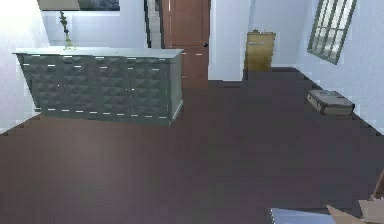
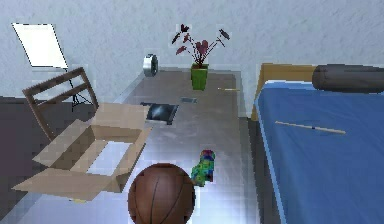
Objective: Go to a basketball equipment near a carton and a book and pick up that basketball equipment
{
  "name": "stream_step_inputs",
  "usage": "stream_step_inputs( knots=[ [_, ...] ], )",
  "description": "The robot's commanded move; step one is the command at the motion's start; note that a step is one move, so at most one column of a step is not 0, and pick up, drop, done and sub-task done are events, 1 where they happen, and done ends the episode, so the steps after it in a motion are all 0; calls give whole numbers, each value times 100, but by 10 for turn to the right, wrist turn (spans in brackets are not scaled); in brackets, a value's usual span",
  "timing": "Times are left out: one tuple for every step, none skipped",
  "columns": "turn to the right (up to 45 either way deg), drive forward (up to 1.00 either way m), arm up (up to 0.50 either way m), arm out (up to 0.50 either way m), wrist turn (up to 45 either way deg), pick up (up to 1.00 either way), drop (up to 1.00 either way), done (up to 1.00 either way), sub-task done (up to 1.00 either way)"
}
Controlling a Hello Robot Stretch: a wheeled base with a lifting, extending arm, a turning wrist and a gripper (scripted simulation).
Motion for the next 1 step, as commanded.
stream_step_inputs(
  knots=[
    [0, 0, 38, 0, 0, 0, 0, 0, 0]
  ],
)
